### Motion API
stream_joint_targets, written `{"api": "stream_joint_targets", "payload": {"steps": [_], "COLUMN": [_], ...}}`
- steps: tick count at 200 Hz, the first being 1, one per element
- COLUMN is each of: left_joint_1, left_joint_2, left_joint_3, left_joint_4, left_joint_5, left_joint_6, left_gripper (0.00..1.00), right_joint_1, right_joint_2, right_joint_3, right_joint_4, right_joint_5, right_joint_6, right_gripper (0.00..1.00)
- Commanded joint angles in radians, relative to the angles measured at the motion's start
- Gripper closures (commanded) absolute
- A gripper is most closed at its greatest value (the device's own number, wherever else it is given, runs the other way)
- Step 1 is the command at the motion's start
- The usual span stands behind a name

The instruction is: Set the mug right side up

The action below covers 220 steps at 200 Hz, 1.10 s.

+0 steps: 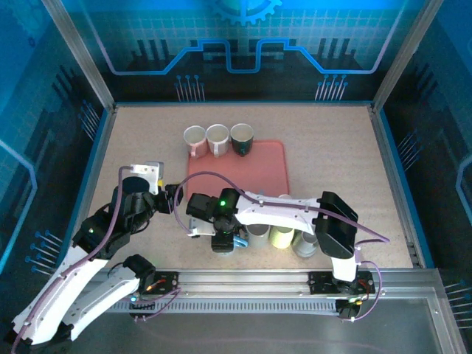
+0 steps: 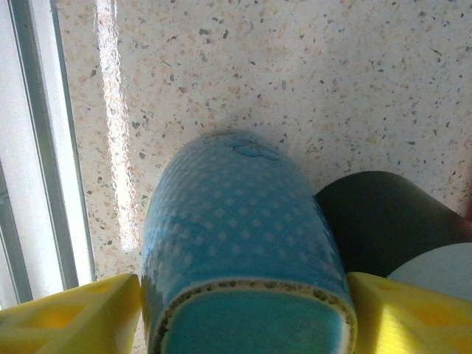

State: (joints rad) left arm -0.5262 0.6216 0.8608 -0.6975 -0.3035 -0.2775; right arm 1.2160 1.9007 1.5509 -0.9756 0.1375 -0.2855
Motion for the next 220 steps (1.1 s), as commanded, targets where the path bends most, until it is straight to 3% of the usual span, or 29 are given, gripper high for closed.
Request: {"api": "stream_joint_targets", "payload": {"steps": [1, 82, 130, 149, 175, 220], "left_joint_1": [0.002, 0.002, 0.003, 0.003, 0.003, 0.003], "left_joint_2": [-0.005, -0.005, -0.001, -0.001, -0.001, 0.000], "left_joint_3": [-0.017, -0.022, -0.020, -0.019, -0.014, 0.022], "left_joint_4": [0.026, 0.028, 0.029, 0.027, 0.022, -0.011], "left_joint_5": [-0.016, -0.016, -0.014, -0.016, -0.020, -0.018], "left_joint_6": [0.014, 0.015, 0.015, 0.015, 0.016, 0.009], "left_gripper": [0.41, 0.41, 0.41, 0.41, 0.41, 0.41], "right_joint_1": [-0.022, -0.030, -0.034, -0.038, -0.053, -0.079], "right_joint_2": [0.065, 0.134, 0.159, 0.165, 0.152, 0.042], "right_joint_3": [-0.006, 0.001, 0.025, 0.039, 0.071, 0.107], "right_joint_4": [-0.012, -0.011, -0.031, -0.045, -0.081, -0.095], "right_joint_5": [-0.052, -0.113, -0.143, -0.152, -0.176, -0.201], "right_joint_6": [0.024, 0.021, 0.026, 0.026, 0.029, 0.053], "right_gripper": [0.27, 0.20, 0.22, 0.37, 0.68, 0.73]}}
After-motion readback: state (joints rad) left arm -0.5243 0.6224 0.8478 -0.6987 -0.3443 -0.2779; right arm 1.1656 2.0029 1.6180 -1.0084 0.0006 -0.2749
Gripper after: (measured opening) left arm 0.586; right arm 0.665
